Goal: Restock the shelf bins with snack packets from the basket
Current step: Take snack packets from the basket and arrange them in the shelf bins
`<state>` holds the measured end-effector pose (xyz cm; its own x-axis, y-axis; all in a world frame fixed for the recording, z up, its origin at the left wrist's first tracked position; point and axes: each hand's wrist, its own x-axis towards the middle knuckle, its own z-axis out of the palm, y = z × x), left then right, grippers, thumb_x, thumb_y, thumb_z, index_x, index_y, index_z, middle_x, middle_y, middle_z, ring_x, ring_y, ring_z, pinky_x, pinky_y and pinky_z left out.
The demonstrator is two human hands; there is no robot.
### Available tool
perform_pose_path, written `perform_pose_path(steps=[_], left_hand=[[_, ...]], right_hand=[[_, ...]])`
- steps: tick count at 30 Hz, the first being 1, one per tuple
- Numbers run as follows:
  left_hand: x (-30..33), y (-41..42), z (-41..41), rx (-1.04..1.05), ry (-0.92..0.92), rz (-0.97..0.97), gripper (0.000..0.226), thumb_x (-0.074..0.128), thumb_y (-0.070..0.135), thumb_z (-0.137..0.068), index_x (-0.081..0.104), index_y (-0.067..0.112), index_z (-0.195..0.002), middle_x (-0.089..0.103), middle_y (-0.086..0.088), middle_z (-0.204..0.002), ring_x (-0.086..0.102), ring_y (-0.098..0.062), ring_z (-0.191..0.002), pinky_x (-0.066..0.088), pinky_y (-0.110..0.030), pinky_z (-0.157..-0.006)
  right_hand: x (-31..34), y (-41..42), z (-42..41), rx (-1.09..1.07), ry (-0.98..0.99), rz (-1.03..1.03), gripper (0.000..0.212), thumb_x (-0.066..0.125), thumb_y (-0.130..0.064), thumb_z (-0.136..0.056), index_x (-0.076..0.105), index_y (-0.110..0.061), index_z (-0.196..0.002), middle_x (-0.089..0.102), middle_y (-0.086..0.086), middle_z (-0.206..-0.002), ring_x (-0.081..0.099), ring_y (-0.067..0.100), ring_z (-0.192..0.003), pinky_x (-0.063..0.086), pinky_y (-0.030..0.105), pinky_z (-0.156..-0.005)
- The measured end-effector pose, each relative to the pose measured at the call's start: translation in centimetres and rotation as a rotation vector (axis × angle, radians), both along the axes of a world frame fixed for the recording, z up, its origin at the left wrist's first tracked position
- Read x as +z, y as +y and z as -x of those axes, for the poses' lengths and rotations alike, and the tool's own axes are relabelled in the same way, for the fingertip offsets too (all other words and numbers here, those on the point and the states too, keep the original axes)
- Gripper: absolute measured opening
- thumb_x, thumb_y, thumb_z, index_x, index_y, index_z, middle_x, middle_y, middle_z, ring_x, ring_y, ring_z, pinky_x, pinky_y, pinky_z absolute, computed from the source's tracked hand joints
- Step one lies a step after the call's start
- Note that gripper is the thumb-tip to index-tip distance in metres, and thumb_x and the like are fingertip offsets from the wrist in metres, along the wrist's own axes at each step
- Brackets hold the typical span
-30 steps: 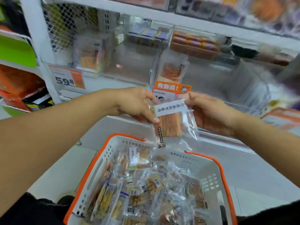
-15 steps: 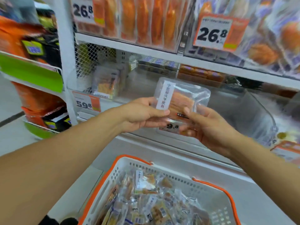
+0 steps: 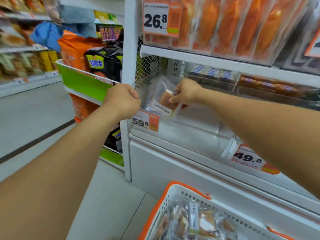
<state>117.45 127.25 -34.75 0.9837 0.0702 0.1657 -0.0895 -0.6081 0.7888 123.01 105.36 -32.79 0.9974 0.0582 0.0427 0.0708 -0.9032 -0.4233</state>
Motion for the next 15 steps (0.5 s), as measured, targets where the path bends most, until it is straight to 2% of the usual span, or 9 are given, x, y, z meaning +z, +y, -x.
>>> perform_pose_path(steps=[2, 4, 6, 8, 11, 15], left_hand=[[-0.3, 0.1, -0.4, -0.007, -0.01, -0.03, 0.014, 0.063, 0.014, -0.087, 0.06, 0.024, -0.078, 0.067, -0.007, -0.094, 0.068, -0.031, -0.089, 0.059, -0.048, -0.08], [-0.6, 0.2, -0.7, -0.003, -0.012, -0.046, 0.015, 0.062, 0.012, -0.086, 0.059, 0.024, -0.077, 0.068, -0.008, -0.094, 0.068, -0.032, -0.089, 0.059, -0.048, -0.079], [-0.7, 0.3, -0.9, -0.001, -0.01, -0.053, 0.014, 0.062, 0.013, -0.085, 0.059, 0.024, -0.078, 0.068, -0.008, -0.094, 0.068, -0.032, -0.088, 0.059, -0.048, -0.078], [-0.7, 0.4, -1.0, -0.004, -0.014, -0.05, 0.015, 0.061, 0.011, -0.084, 0.059, 0.024, -0.078, 0.068, -0.01, -0.092, 0.068, -0.032, -0.087, 0.059, -0.049, -0.078], [-0.4, 0.3, -0.7, -0.007, -0.006, -0.045, 0.017, 0.057, 0.008, -0.083, 0.057, 0.024, -0.078, 0.068, -0.014, -0.095, 0.067, -0.034, -0.092, 0.058, -0.048, -0.081], [-0.4, -0.6, -0.3, -0.012, 0.009, -0.052, 0.016, 0.058, 0.008, -0.085, 0.057, 0.022, -0.077, 0.067, -0.014, -0.097, 0.067, -0.035, -0.092, 0.058, -0.048, -0.081]], right_hand=[[-1.8, 1.4, -1.7, -0.007, 0.042, 0.005, 0.027, 0.079, -0.023, -0.085, 0.059, -0.008, -0.073, 0.069, 0.012, -0.079, 0.071, 0.026, -0.067, 0.06, 0.035, -0.052], [-2.9, 2.3, -2.9, 0.008, 0.013, 0.056, 0.028, 0.077, -0.022, -0.087, 0.057, -0.01, -0.071, 0.064, 0.006, -0.07, 0.066, 0.022, -0.059, 0.05, 0.026, -0.041], [-3.2, 3.0, -3.4, 0.015, -0.04, 0.117, 0.028, 0.075, -0.021, -0.088, 0.056, -0.011, -0.07, 0.06, 0.002, -0.064, 0.061, 0.018, -0.057, 0.04, 0.023, -0.044], [-3.1, 3.7, -3.6, 0.014, -0.105, 0.156, 0.028, 0.072, -0.019, -0.09, 0.053, -0.013, -0.07, 0.056, -0.001, -0.064, 0.056, 0.016, -0.059, 0.035, 0.026, -0.049], [-3.2, 4.5, -3.5, 0.005, -0.188, 0.191, 0.03, 0.07, -0.015, -0.09, 0.049, -0.014, -0.068, 0.05, -0.001, -0.065, 0.056, 0.02, -0.067, 0.041, 0.029, -0.061], [-3.9, 4.5, -3.2, -0.041, -0.218, 0.126, 0.027, 0.078, -0.02, -0.082, 0.053, -0.013, -0.077, 0.052, -0.001, -0.071, 0.057, 0.022, -0.075, 0.043, 0.03, -0.063]])
